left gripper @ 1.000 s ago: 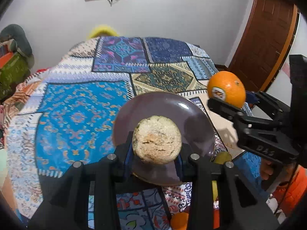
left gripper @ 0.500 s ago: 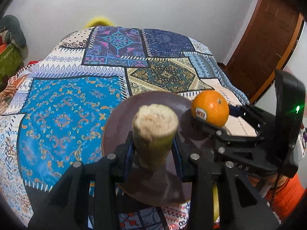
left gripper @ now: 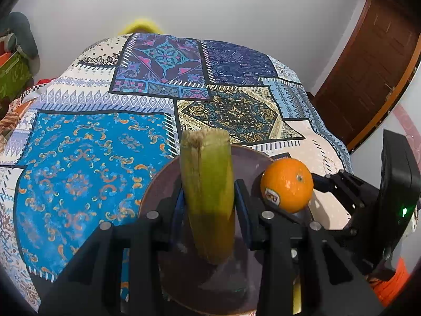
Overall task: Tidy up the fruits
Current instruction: 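Lower the corn cob onto the brown plate while the right tool places the orange, then open both tools and withdraw them from the plate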
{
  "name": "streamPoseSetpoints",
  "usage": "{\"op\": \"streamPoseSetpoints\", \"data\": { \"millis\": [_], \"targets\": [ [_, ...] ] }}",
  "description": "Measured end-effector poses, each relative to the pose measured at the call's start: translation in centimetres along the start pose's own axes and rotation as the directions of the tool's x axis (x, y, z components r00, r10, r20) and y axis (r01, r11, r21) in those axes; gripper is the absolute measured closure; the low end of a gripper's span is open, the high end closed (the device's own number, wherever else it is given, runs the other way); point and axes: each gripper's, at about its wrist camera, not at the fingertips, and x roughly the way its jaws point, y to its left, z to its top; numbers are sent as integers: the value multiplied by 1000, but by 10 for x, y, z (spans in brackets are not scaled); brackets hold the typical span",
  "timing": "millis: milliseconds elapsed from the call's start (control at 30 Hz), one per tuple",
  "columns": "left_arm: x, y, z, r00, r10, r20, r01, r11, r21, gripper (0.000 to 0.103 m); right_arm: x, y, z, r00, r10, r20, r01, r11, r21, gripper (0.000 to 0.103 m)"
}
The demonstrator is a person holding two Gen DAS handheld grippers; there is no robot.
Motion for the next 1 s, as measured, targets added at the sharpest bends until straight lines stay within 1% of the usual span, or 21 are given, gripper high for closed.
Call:
{"op": "streamPoseSetpoints", "data": {
  "millis": [100, 300, 500, 733, 833, 900, 1000],
  "targets": [
    [6, 3, 2, 1000, -3, -10, 2, 1000, -19, 66, 1, 0, -1, 1000, -7, -4, 7, 1000, -12, 40],
    [28, 9, -5, 997, 11, -77, -14, 999, -37, 67, 3, 0, 1, 1000, 1, -23, -1, 1000, -28, 39],
    [19, 3, -5, 998, 33, -47, -33, 999, -6, 66, 5, 3, 1, 999, -14, -32, 13, 999, -40, 39],
    [1, 7, -9, 998, 55, -31, -56, 998, -24, 66, -2, 4, 4, 1000, 8, -23, -8, 1000, -29, 37],
    [-11, 10, -16, 997, 80, -20, -80, 997, -20, 66, -9, 7, 5, 1000, 2, -4, -2, 1000, -24, 32],
    [-20, 11, -20, 995, 98, -12, -98, 995, -10, 66, -22, 6, 7, 999, 11, 38, -11, 1000, -4, 19],
    [-39, 13, -26, 994, 110, 1, -110, 994, -9, 66, -43, 8, 11, 996, 14, 91, -15, 1000, 9, 18]
  ]
}}
